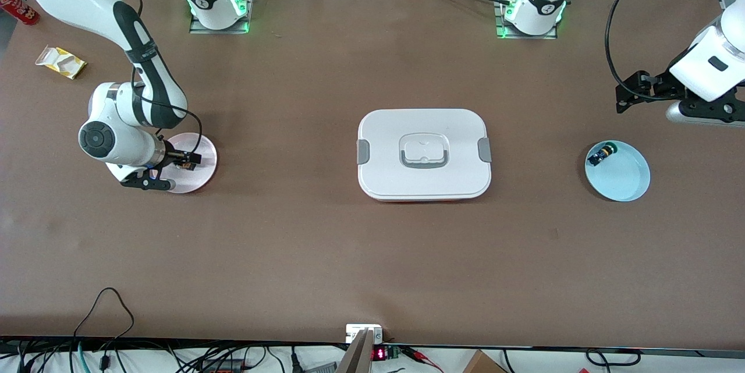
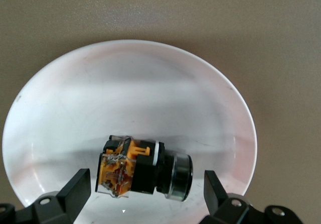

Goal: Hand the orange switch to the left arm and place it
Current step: 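Close the right gripper on the orange switch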

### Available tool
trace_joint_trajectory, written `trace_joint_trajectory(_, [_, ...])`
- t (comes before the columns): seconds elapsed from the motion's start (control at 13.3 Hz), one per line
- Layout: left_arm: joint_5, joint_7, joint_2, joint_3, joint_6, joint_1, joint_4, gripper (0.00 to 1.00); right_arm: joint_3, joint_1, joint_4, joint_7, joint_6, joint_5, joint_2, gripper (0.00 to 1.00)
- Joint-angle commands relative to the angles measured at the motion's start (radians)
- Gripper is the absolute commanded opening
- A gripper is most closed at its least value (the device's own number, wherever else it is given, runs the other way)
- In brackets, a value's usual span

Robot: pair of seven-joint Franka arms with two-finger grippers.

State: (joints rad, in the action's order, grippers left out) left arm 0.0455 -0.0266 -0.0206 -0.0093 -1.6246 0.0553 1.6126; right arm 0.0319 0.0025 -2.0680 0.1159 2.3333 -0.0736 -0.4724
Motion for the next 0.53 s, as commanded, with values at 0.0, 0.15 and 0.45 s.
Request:
trace_joint_trajectory(0.0, [-0.015, -0.016, -0.012, -0.001, 0.019, -0.002, -0.025, 1.00, -0.004, -0.004, -0.026, 0.019, 0.018, -0.017, 0.011, 1.00])
trace_joint_trajectory(0.15, [-0.015, -0.016, -0.012, -0.001, 0.019, 0.000, -0.026, 1.00, -0.004, -0.004, -0.032, 0.019, 0.020, -0.017, 0.009, 1.00])
trace_joint_trajectory(0.45, [-0.015, -0.016, -0.012, -0.001, 0.019, -0.002, -0.026, 1.00, -0.004, -0.004, -0.032, 0.013, 0.020, -0.018, 0.000, 1.00])
